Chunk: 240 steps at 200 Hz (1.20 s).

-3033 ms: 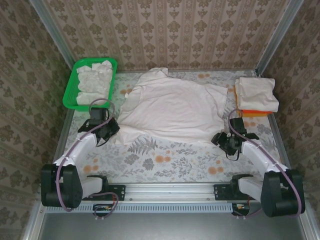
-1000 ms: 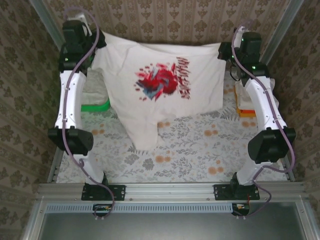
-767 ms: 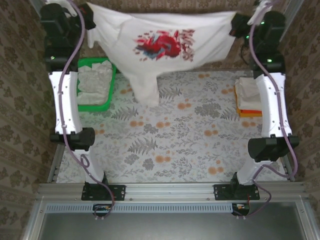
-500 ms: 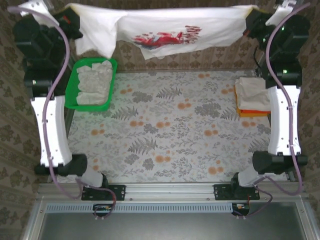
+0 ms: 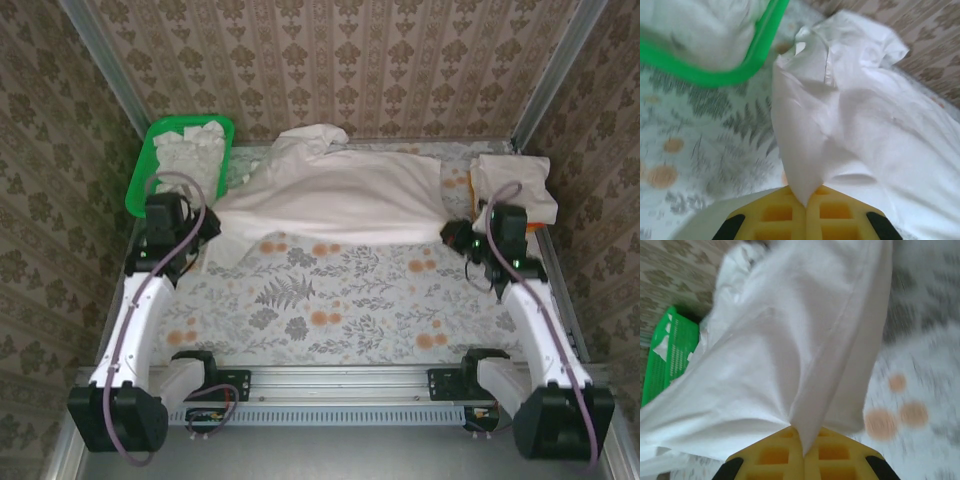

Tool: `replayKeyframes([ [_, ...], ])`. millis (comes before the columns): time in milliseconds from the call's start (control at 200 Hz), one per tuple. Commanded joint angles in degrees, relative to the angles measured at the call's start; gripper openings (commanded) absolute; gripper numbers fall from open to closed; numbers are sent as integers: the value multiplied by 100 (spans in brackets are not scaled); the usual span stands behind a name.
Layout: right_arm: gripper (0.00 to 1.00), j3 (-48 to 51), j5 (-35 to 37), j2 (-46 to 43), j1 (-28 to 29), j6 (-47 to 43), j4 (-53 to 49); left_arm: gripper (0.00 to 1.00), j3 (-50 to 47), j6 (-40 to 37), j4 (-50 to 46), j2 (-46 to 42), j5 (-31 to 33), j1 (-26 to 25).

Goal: Fold and stack the t-shirts

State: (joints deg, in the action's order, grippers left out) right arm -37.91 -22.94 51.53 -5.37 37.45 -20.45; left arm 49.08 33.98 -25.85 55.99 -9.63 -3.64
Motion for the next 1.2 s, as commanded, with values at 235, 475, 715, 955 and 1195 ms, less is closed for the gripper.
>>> replayKeyframes([
  [235,0,1814,-535,-1130,36,1164,-1470,0,-1136,558,-40,-255,60,152],
  [475,0,2261,-757,-1521,62,1200,-2177,0,-1598,451,-724,-795,99,403],
  [715,0,2394,-995,-2105,316,1493,-2792,0,-1652,262,-1084,-1093,32,806],
  [955,46,1436,-971,-2322,422,935,-3884,20,-1344,-21,-1541,-1339,168,1120],
  [1195,72,558,-396,-1444,496,375,-3030,75,-570,-418,-1520,-1102,212,986],
])
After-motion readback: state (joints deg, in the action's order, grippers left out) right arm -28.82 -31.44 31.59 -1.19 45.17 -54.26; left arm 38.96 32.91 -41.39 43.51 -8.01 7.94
